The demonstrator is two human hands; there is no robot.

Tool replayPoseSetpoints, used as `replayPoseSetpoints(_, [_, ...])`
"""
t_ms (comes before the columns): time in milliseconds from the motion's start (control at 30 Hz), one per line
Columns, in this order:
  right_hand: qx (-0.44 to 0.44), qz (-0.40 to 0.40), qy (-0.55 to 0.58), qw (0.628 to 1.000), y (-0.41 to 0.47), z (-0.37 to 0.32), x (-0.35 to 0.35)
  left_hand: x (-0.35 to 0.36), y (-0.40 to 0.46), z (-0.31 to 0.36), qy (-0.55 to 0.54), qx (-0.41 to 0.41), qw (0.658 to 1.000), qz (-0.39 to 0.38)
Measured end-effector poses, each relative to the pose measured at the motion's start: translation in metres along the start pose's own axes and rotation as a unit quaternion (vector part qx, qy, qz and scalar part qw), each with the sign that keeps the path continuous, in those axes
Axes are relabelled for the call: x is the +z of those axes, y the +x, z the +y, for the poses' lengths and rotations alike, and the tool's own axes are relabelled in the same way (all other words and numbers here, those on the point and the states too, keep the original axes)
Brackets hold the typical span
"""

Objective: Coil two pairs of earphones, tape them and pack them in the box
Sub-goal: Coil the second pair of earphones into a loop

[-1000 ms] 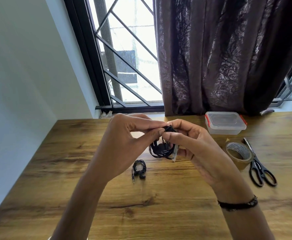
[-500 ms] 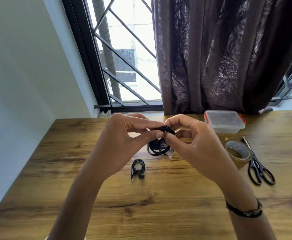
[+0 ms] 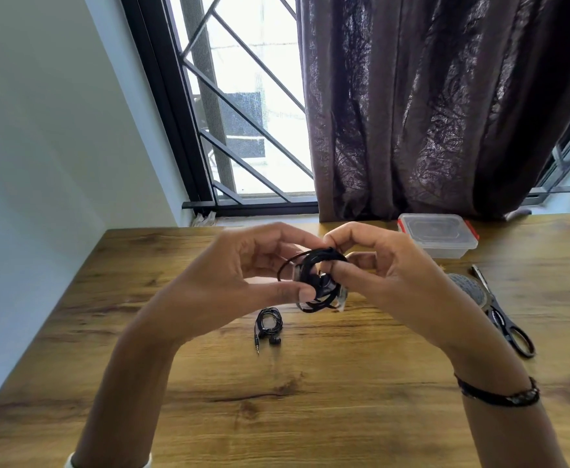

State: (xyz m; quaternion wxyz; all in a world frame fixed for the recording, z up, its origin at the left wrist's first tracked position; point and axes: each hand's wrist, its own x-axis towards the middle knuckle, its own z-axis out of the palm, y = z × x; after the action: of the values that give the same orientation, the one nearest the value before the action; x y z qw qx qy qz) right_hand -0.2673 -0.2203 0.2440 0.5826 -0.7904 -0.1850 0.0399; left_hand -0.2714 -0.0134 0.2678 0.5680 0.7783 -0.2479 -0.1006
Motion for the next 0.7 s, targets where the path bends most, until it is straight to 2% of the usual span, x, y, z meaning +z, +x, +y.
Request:
replayPoseSetpoints(167, [-0.005,-0.002,0.032,0.999,-0.001,-0.004,0.001,0.002,0.0,-0.001,-0.032,0.004,0.999,0.023])
replayPoseSetpoints(433, [0.011,-0.054,0.069,0.996,-0.002,-0.008,-0.006,0.006,0.0,-0.004,0.004,0.015,0.994,0.104])
replayPoseSetpoints(567, [0.009,-0.013,0.009,1.0,-0.001,-0.006,0.001,0.014,0.001,-0.003,0.057,0.015,0.986,0.155])
replayPoseSetpoints(700, [-0.011,0.085,-0.078,0.993,0.002,-0.006,0.014,0.017,0.0,-0.003,0.064,0.014,0.982,0.179])
